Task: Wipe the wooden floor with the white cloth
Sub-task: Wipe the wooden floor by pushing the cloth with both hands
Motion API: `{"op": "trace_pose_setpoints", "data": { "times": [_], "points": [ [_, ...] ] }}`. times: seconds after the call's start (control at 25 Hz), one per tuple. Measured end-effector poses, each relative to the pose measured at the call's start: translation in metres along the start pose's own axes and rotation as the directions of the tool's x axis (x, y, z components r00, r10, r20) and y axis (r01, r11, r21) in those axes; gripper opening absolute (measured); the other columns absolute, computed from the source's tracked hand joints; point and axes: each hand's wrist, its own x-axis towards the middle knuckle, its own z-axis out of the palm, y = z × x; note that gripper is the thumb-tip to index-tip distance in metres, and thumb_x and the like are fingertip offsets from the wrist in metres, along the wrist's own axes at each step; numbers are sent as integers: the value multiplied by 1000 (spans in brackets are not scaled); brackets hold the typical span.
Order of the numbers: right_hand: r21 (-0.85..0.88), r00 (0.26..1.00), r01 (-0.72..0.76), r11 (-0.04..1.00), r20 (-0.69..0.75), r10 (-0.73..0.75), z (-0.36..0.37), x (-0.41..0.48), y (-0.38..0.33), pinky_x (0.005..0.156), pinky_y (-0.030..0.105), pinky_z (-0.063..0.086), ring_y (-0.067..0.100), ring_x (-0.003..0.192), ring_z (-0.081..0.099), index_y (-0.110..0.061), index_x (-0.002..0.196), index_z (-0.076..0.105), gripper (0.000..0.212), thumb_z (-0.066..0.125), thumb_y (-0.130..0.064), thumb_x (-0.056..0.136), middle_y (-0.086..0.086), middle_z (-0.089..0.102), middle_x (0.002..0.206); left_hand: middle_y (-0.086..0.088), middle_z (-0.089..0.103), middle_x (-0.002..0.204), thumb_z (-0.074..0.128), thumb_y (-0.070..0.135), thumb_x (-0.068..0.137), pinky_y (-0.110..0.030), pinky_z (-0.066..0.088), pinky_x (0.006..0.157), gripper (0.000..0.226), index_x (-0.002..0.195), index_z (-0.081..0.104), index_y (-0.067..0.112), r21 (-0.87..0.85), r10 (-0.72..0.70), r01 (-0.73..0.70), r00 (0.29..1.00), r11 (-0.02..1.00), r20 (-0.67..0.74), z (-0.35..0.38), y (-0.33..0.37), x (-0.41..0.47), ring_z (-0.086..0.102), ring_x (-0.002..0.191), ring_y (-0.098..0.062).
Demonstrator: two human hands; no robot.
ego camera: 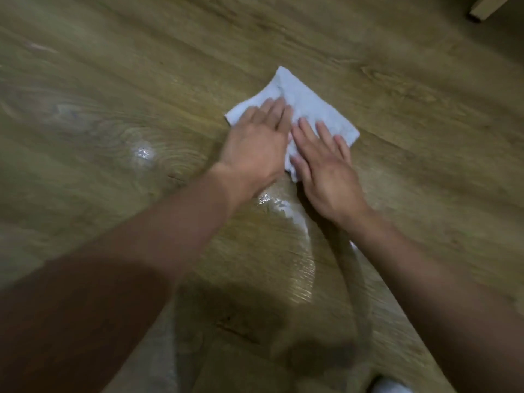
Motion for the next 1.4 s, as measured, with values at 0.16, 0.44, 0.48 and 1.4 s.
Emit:
{"op": "trace_pose_setpoints", "data": {
  "times": [0.16, 0.44, 0.48, 1.4],
  "points": [
    [33, 990, -136, 990, 51, 134, -7, -61, 9, 117, 26, -4, 6, 146, 1, -27, 151, 16, 54, 13, -41, 100, -12, 15, 158, -20, -6, 158, 30, 43, 96, -48, -3, 119, 77, 149, -3, -1, 28, -4, -1, 989, 1000, 149, 10, 62, -14, -8, 147, -32],
    [142, 972, -190, 972, 165, 166, -23, 51, -12, 117, 38, -4, 19, 148, -3, -27, 153, 11, 52, 23, -30, 102, -6, 4, 161, -18, -11, 158, 41, 34, 95, -43, 0, 120, 80, 150, -8, 1, -24, -45, 52, 975, 998, 219, -23, -8, 51, -9, 147, -30],
    [144, 968, -195, 970, 187, 166, -26, 67, -14, 117, 40, -4, 20, 148, -4, -26, 153, 11, 54, 24, -29, 101, -5, 3, 161, -17, -14, 158, 46, 36, 93, -43, -1, 120, 86, 150, -9, 3, -33, -71, 83, 962, 996, 263, -28, -16, 60, -11, 147, -29],
    [-37, 930, -363, 931, -79, 360, -49, -107, 163, 113, 37, 20, 17, 146, 18, -27, 151, 21, 48, 30, -27, 103, -5, 21, 158, 3, -5, 161, 25, 30, 102, -50, 4, 119, 55, 152, 3, 23, -93, 318, -304, 921, 948, 224, -13, 205, 74, -7, 148, -27]
  ]
}}
